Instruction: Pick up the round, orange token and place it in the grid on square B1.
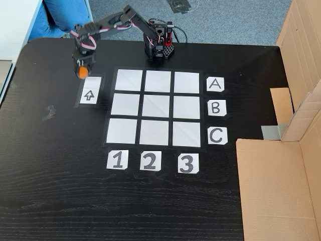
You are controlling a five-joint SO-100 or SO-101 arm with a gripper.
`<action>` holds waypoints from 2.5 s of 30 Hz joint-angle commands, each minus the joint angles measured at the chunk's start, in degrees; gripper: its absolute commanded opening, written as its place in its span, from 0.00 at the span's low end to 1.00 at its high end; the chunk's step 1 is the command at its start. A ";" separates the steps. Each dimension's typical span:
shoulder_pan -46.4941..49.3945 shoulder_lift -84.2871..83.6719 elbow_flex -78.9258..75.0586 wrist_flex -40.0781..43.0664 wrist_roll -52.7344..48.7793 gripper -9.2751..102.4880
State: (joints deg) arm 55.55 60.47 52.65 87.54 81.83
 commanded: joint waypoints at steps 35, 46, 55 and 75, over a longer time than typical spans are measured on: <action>-30.94 27.86 24.79 -2.37 1.85 0.08; -32.78 17.75 25.66 -5.27 3.34 0.08; -34.01 10.02 25.84 -9.14 4.92 0.08; -36.04 5.10 28.21 -9.76 9.84 0.08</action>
State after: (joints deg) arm 18.90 65.21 80.68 78.31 91.32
